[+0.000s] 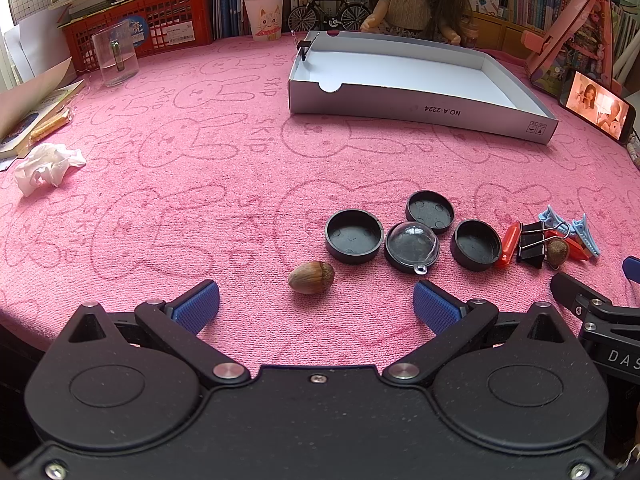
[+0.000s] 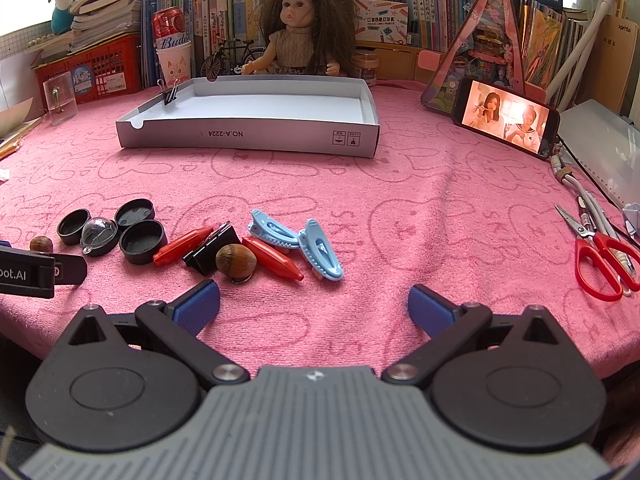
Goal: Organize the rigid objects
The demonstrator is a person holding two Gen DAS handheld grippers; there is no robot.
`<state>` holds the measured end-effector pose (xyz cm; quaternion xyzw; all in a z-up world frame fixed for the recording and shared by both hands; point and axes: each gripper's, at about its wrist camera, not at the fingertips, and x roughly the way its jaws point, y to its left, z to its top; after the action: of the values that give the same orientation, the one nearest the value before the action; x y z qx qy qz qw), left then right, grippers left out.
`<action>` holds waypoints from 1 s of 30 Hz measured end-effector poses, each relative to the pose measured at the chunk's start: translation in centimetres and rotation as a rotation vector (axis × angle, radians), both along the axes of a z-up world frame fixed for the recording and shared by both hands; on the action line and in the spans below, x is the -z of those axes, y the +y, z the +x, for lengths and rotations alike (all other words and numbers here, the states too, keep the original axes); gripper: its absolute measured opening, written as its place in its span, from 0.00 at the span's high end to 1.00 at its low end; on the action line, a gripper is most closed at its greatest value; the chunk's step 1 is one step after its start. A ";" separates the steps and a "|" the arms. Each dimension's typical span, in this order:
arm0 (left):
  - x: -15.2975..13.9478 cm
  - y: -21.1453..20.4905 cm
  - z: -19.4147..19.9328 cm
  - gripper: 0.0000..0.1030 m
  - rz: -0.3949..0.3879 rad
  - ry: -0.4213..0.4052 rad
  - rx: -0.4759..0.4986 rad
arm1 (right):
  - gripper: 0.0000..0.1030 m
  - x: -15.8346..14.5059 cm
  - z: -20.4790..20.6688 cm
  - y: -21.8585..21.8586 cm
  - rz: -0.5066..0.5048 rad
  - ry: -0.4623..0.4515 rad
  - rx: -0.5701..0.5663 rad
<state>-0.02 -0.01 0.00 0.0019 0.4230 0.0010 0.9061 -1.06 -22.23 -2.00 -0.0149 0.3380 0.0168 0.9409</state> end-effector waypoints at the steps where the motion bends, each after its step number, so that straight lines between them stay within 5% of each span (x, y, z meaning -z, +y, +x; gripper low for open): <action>1: 0.0 0.0 0.0 0.00 0.000 0.000 0.000 | 0.00 0.0 0.0 0.0 0.000 0.000 0.000; 30: 0.0 0.0 0.0 0.00 0.002 -0.004 0.003 | 0.00 0.2 -0.6 -0.1 0.008 -0.029 -0.005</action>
<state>-0.04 0.00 -0.01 0.0032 0.4213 0.0001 0.9069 -1.65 -22.32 -2.19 -0.0124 0.3242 0.0202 0.9457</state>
